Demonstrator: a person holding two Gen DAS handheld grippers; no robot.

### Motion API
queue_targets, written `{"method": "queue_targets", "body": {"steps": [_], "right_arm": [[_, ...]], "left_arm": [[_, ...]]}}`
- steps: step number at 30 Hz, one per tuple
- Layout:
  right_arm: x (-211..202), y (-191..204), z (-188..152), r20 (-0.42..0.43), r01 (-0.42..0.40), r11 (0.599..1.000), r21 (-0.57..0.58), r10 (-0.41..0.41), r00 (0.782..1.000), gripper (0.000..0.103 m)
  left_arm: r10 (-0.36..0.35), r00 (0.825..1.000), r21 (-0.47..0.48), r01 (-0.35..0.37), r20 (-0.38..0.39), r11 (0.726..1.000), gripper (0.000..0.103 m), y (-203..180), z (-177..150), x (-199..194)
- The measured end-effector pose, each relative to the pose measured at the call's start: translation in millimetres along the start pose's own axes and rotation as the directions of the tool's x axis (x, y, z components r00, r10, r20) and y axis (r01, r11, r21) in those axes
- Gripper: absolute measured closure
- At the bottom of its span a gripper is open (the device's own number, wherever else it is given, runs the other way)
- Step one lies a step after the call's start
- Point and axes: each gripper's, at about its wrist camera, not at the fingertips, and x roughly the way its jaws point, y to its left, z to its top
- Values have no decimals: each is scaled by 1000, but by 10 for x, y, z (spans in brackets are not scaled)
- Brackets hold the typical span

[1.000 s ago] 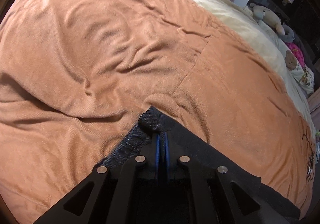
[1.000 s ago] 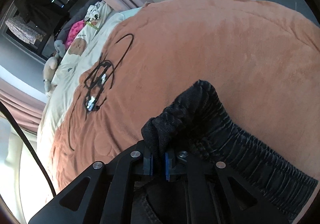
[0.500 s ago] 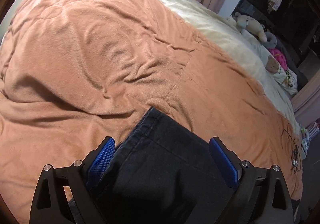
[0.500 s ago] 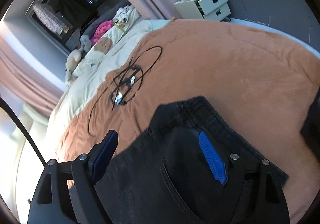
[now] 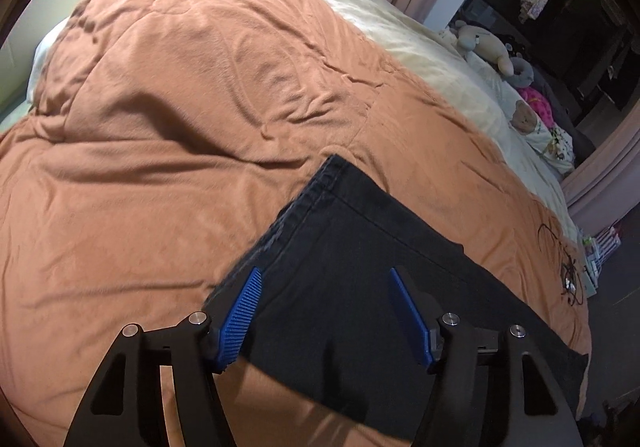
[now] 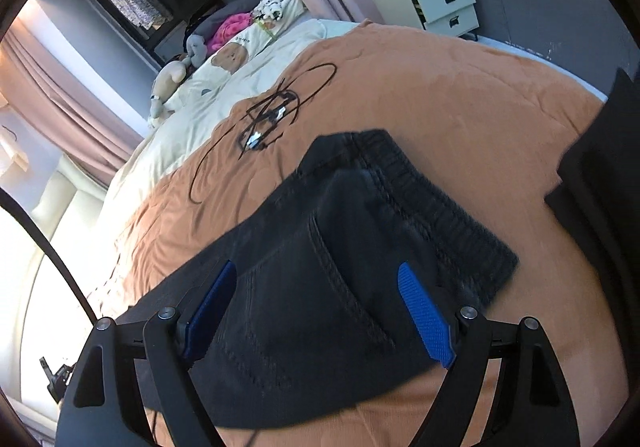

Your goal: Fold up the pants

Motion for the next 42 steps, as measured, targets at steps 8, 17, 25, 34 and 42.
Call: {"method": "queue_targets", "body": {"steps": [8,17,25,34,42], "right_arm": [[-218,-171,-267,-19,0,1000,2,0,1000,20],[-175,-366,-508,-71,21,999,44,-18,997,20],[-17,-402,-623,-105,44,997,68,-37,994,20],[90,-378,-620,-105,51,996,74,-43,994,20],[131,-417,-702,-120,62,994,86,-51,991,20]], "left_arm": [[-59,997,-43,57,-54,997,37,150,-362,-17],[-71,992,-103,60,-101,993,37,354,-578,202],[-69,987,-137,49,-145,989,38,492,-631,558],[-152,986,-112,144,-72,983,47,461,-300,465],[-97,989,-97,87,-107,991,47,515,-331,544]]}}
